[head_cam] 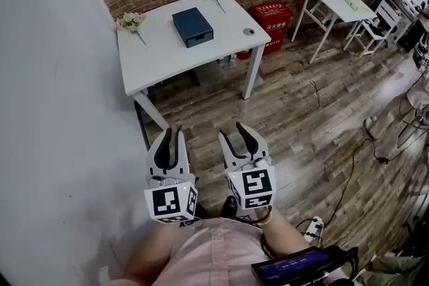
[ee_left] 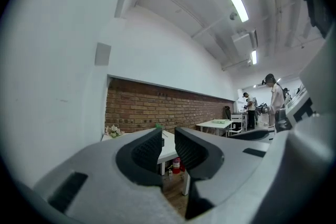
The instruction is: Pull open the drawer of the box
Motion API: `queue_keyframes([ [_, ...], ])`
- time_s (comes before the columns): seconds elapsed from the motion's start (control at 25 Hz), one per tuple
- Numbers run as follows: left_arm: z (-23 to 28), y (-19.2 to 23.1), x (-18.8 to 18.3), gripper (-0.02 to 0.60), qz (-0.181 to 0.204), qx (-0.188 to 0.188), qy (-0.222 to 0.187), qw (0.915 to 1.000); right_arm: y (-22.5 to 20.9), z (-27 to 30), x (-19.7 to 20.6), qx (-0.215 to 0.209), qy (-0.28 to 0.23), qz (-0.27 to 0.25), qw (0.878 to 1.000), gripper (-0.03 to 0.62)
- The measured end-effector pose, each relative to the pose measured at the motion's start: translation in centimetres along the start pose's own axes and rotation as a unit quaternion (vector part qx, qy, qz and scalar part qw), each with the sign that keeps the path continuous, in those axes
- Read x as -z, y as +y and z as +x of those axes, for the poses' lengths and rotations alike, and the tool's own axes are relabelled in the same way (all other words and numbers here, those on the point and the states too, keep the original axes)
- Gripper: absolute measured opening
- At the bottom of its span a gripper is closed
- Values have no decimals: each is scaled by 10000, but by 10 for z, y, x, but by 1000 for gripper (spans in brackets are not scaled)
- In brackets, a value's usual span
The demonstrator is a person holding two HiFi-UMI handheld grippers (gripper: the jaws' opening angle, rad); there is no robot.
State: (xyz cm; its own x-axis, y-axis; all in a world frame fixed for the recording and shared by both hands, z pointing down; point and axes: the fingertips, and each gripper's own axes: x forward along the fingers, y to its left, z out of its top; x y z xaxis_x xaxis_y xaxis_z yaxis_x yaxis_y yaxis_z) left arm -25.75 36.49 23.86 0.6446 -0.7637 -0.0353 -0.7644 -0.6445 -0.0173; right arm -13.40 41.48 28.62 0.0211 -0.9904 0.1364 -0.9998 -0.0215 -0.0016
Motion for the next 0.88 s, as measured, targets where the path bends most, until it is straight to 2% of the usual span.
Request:
queue_keyframes([
  [0.16, 5, -5, 7, 129, -36, -85, 55, 9999, -13, 2, 1, 22, -27, -124, 9999, 179],
  [0.52, 14, -14, 17, 126, -39, -237, 146, 9996, -32, 13, 9, -84, 47, -166, 9998, 158],
  [0.88, 57, 9, 29, 121, -50, -280, 270, 9992, -44, 62, 13, -117, 161, -128, 9997, 152],
])
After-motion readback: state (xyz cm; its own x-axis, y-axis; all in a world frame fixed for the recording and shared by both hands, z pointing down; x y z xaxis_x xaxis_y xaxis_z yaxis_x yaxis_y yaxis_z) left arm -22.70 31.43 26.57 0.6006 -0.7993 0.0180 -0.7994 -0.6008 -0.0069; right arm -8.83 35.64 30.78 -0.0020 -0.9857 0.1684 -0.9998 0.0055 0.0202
